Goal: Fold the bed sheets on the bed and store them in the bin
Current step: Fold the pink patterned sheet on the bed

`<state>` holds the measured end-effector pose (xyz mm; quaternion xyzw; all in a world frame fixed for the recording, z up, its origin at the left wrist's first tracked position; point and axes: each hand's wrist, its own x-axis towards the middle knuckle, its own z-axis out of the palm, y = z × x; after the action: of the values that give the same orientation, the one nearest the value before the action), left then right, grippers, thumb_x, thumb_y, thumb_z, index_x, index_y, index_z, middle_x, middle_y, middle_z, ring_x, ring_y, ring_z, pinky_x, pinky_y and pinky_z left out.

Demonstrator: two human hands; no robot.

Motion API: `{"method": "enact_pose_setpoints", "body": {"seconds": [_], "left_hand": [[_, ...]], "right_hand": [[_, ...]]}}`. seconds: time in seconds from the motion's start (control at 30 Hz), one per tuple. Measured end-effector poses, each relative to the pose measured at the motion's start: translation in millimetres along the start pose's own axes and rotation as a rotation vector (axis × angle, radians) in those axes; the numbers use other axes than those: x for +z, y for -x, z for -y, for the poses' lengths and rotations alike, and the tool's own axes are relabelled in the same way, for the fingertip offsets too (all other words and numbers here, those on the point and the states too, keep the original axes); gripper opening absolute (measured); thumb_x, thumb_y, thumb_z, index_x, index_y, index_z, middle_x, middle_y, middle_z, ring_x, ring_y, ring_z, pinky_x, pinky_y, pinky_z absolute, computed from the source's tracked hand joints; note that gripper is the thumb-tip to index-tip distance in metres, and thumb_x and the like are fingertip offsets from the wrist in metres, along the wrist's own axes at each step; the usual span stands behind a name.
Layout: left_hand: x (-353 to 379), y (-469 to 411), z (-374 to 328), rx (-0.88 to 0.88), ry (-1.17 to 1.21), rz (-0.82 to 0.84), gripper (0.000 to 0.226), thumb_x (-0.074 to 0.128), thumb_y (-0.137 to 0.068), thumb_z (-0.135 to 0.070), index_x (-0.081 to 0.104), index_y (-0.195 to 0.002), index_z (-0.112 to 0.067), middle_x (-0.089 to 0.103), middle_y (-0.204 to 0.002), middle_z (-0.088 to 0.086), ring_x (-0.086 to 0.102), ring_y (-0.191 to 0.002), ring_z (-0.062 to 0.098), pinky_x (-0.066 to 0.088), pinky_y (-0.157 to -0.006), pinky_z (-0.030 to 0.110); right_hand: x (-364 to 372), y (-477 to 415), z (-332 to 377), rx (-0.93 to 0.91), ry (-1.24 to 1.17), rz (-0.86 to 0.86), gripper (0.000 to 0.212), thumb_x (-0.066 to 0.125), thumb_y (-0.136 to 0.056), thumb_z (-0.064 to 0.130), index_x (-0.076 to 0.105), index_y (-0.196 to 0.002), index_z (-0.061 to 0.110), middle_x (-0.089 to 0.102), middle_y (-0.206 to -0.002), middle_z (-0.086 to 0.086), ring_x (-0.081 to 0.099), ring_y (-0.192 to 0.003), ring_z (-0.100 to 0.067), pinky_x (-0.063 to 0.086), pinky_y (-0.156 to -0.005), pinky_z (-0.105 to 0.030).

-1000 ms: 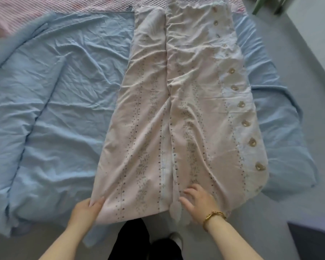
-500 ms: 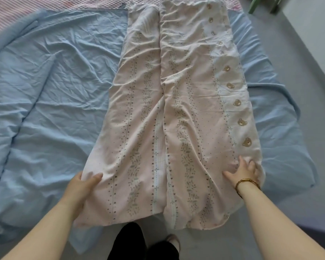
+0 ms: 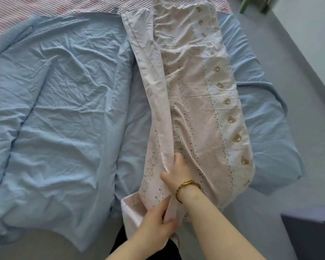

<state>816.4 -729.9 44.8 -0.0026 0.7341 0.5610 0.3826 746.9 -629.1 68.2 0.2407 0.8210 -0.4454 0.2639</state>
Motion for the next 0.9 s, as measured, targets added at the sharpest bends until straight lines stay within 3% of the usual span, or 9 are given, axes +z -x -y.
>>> {"method": "enact_pose_setpoints", "body": {"seconds": [0.13, 0.2, 0.33, 0.43, 0.57, 0.67, 0.77, 0.87, 0.9], "left_hand": [[38, 1, 10, 0.001, -0.1, 0.158, 0.042, 0.057, -0.072, -0.031, 0.05, -0.114, -0.031, 0.064, -0.109, 0.0, 0.058, -0.106, 0.007, 0.042, -0.085, 0.009], [54, 1, 20, -0.047, -0.194, 0.257, 0.042, 0.056, -0.085, -0.028, 0.05, -0.126, -0.018, 0.059, -0.122, 0.007, 0.052, -0.117, 0.018, 0.032, -0.075, -0.002], [58, -3, 39, -0.103, -0.446, 0.115, 0.037, 0.05, -0.093, -0.032, 0.051, -0.13, -0.025, 0.046, -0.137, -0.003, 0.033, -0.131, 0.013, 0.007, -0.076, -0.01], [48, -15, 58, -0.128, -0.547, 0.048, 0.025, 0.048, -0.094, -0.032, 0.056, -0.117, -0.03, 0.049, -0.125, -0.011, 0.042, -0.116, 0.004, 0.018, -0.086, 0.0], [11, -49, 70, -0.163, -0.483, -0.28, 0.041, 0.055, -0.09, -0.021, 0.045, -0.13, -0.02, 0.046, -0.135, -0.003, 0.045, -0.121, 0.012, 0.033, -0.096, 0.018], [3, -65, 67, -0.081, -0.59, -0.232, 0.058, 0.057, -0.088, -0.019, 0.03, -0.139, -0.021, 0.03, -0.145, -0.006, 0.033, -0.132, 0.013, 0.029, -0.103, 0.021], [4, -68, 75, -0.041, -0.759, -0.246, 0.039, 0.053, -0.089, -0.017, 0.045, -0.126, -0.018, 0.048, -0.131, -0.004, 0.046, -0.119, 0.015, 0.035, -0.089, 0.022], [7, -64, 79, -0.029, -0.851, -0.291, 0.003, 0.055, -0.086, -0.019, 0.056, -0.086, -0.022, 0.061, -0.094, -0.003, 0.056, -0.096, 0.013, 0.032, -0.062, 0.024], [7, -60, 81, 0.041, -0.89, -0.313, 0.015, 0.063, -0.078, -0.019, 0.052, -0.069, -0.023, 0.059, -0.077, -0.005, 0.057, -0.082, 0.01, 0.029, -0.054, 0.021]], "right_hand": [[-37, 5, -34, -0.049, -0.009, -0.169, 0.022, 0.045, -0.081, -0.004, 0.041, -0.083, 0.018, 0.045, -0.071, 0.0, 0.042, -0.061, -0.016, 0.032, -0.048, -0.02], [-62, 8, -59, -0.006, -0.01, -0.288, 0.023, 0.045, -0.08, -0.009, 0.046, -0.083, 0.014, 0.048, -0.075, -0.005, 0.043, -0.068, -0.021, 0.031, -0.05, -0.021], [-86, -6, -121, 0.27, 0.096, -0.325, 0.023, 0.043, -0.083, -0.007, 0.046, -0.072, 0.012, 0.047, -0.071, -0.008, 0.045, -0.077, -0.025, 0.031, -0.058, -0.029], [-85, -22, -138, 0.329, 0.156, -0.269, 0.018, 0.039, -0.086, -0.006, 0.048, -0.09, 0.009, 0.048, -0.088, -0.009, 0.043, -0.081, -0.024, 0.032, -0.067, -0.026], [-80, -36, -136, 0.289, -0.051, -0.274, 0.009, 0.044, -0.091, 0.004, 0.05, -0.096, 0.008, 0.05, -0.091, -0.005, 0.049, -0.091, -0.028, 0.037, -0.076, -0.03], [-74, -36, -138, 0.285, -0.209, -0.201, 0.036, 0.054, -0.091, 0.015, 0.046, -0.124, 0.005, 0.05, -0.107, -0.005, 0.049, -0.113, -0.029, 0.038, -0.09, -0.032], [-69, -36, -146, 0.303, -0.203, -0.2, 0.033, 0.055, -0.09, 0.013, 0.051, -0.12, 0.002, 0.056, -0.109, -0.012, 0.053, -0.105, -0.028, 0.039, -0.083, -0.029], [-64, -35, -152, 0.295, -0.211, -0.219, 0.016, 0.051, -0.092, 0.013, 0.058, -0.103, 0.004, 0.056, -0.093, -0.006, 0.049, -0.088, -0.021, 0.039, -0.075, -0.025], [-64, -33, -153, 0.264, -0.211, -0.252, 0.011, 0.049, -0.093, 0.013, 0.058, -0.091, 0.006, 0.055, -0.083, -0.005, 0.048, -0.081, -0.02, 0.039, -0.067, -0.025]]}}
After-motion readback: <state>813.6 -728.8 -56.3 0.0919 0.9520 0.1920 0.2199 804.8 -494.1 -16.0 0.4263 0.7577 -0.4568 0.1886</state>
